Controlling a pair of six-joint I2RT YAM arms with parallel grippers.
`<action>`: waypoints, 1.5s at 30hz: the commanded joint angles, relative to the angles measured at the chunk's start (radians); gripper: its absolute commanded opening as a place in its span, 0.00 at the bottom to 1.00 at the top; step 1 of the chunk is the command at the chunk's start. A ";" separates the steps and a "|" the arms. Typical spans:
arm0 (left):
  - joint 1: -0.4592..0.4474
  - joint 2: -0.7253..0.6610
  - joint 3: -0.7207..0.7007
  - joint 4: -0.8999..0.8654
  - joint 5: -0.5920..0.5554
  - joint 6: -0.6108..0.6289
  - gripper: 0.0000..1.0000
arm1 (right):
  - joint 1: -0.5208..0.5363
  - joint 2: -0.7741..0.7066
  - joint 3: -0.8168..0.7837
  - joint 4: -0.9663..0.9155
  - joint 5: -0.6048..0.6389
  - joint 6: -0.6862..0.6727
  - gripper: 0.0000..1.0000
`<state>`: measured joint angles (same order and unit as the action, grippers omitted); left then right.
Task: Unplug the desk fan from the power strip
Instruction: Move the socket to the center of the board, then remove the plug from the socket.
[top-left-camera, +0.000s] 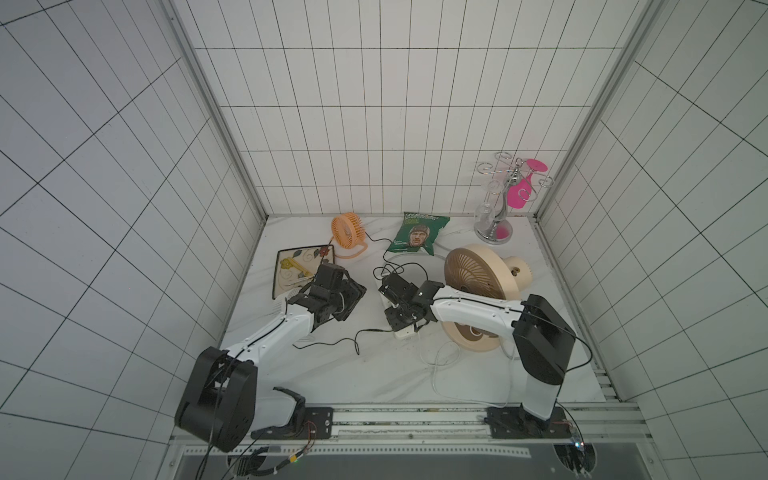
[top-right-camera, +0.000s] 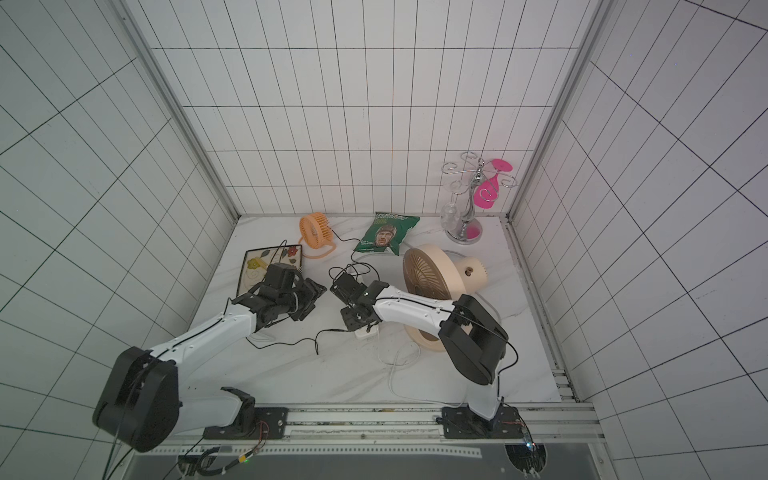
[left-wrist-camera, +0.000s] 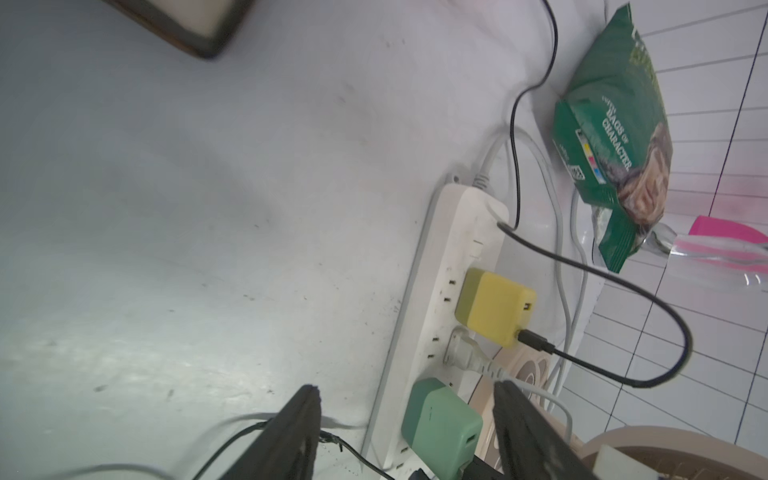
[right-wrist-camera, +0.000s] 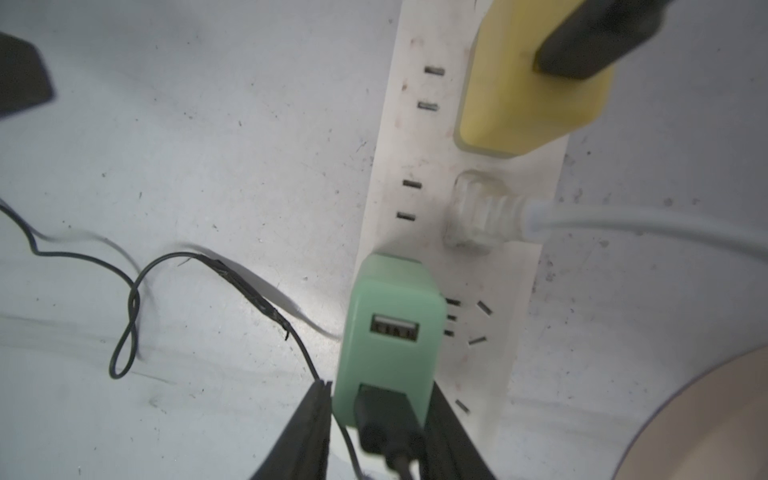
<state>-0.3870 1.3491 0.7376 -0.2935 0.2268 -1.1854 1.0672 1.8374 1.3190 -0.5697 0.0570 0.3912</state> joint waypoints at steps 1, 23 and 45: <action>-0.026 0.083 -0.020 0.144 0.070 -0.058 0.62 | 0.001 -0.030 -0.023 0.024 -0.039 -0.059 0.37; 0.031 0.117 -0.007 0.113 0.052 -0.087 0.63 | -0.027 0.084 0.121 0.004 0.022 0.039 0.58; 0.004 0.318 0.045 0.269 0.246 -0.075 0.64 | -0.026 0.085 0.126 -0.047 0.046 0.043 0.30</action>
<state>-0.3767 1.6413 0.7563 -0.0811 0.4252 -1.2747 1.0462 1.9083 1.4193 -0.5953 0.0929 0.4427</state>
